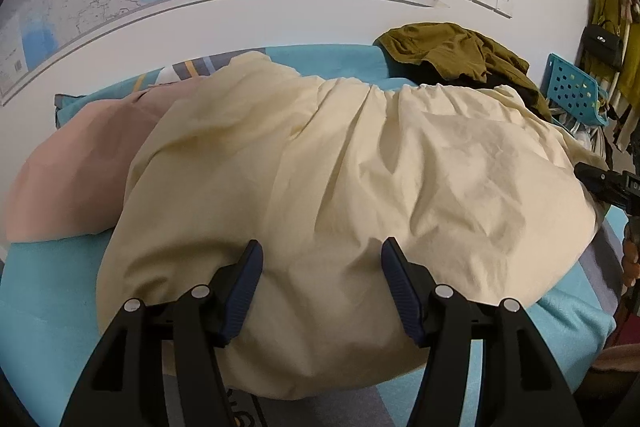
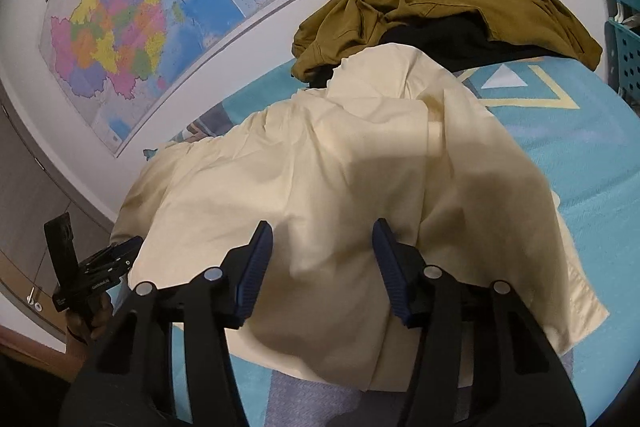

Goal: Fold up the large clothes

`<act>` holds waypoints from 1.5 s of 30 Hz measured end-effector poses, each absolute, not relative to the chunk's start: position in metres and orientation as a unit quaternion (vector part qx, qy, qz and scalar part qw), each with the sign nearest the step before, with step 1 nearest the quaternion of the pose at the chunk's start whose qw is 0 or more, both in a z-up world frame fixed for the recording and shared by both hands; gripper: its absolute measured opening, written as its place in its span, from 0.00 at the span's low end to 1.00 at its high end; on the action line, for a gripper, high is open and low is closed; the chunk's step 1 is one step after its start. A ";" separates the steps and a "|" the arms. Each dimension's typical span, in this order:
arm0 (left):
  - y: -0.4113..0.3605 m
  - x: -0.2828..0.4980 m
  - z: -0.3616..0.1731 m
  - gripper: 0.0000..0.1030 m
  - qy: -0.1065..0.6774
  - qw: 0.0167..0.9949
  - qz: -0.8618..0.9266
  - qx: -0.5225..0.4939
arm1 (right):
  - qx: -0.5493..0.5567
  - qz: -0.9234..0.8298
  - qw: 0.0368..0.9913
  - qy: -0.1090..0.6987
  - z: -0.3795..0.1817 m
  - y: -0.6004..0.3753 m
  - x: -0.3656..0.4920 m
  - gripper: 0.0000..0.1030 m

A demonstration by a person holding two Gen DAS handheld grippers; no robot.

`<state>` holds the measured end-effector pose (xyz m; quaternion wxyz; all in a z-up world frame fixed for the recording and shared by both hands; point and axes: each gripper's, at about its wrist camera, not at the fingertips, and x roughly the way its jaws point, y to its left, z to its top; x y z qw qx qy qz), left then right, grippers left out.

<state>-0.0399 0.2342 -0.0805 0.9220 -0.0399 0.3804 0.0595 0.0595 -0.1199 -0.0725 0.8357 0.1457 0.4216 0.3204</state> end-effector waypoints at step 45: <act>0.241 -0.094 -0.071 0.61 0.371 0.921 0.087 -0.084 | -0.059 0.475 0.802 0.357 -0.033 0.019 -0.033 0.72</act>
